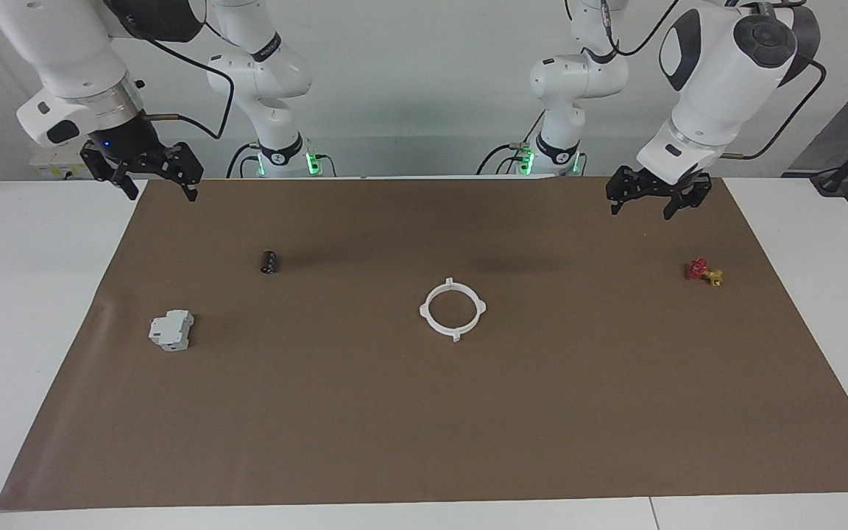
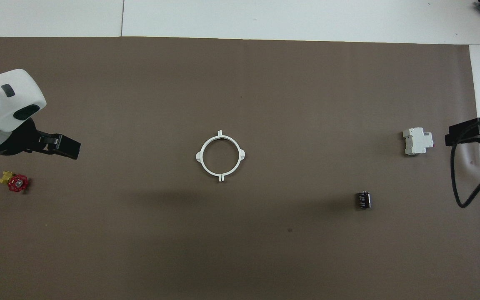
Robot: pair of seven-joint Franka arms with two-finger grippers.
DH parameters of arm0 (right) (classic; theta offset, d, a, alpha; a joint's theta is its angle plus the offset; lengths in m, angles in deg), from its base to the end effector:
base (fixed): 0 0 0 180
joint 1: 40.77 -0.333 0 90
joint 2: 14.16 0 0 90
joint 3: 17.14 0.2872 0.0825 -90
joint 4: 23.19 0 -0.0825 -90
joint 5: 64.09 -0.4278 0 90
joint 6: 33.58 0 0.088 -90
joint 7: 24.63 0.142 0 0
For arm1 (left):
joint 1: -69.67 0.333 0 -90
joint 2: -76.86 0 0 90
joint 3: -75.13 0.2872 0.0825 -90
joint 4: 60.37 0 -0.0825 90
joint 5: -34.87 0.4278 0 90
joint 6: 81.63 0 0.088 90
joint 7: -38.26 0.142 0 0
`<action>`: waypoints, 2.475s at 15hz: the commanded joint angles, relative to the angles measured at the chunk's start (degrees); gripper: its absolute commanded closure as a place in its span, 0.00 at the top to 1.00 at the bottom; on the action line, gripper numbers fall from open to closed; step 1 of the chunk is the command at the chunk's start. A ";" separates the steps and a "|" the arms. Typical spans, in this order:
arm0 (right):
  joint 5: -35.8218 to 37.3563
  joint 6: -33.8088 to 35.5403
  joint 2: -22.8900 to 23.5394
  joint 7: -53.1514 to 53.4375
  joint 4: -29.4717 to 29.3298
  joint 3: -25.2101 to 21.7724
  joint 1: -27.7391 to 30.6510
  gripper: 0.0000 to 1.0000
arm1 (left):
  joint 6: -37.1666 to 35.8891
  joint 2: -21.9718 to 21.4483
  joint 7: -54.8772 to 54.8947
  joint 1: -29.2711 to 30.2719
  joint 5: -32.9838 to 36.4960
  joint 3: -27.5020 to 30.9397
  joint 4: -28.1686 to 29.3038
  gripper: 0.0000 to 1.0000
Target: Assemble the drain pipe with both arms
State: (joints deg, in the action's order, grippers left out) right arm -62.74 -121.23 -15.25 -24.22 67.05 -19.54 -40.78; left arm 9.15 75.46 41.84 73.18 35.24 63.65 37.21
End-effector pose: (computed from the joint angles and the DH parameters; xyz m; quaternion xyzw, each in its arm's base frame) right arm 0.5871 -0.0281 0.5663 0.9995 -0.0247 -0.0133 0.0111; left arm 0.5784 -0.0809 0.5082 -0.9938 0.1006 0.0471 0.0075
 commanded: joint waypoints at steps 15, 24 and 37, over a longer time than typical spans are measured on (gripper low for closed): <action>-0.82 0.64 -0.06 -0.85 -0.25 0.21 0.62 1.00 | -3.77 -2.99 5.57 3.43 -0.46 0.24 -0.72 1.00; -0.82 0.64 -0.06 -0.85 -0.25 0.21 0.62 1.00 | -3.59 -3.17 5.74 3.34 -0.46 -0.47 -0.38 1.00; -0.82 0.64 -0.06 -0.85 -0.25 0.21 0.62 1.00 | -3.77 -3.17 5.83 4.31 -0.46 0.23 -0.37 1.00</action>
State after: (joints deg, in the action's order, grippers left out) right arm -62.74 -121.23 -15.25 -24.22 67.05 -19.54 -40.78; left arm 5.48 72.95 47.81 76.96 35.23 64.01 36.62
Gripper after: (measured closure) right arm 0.000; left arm 0.000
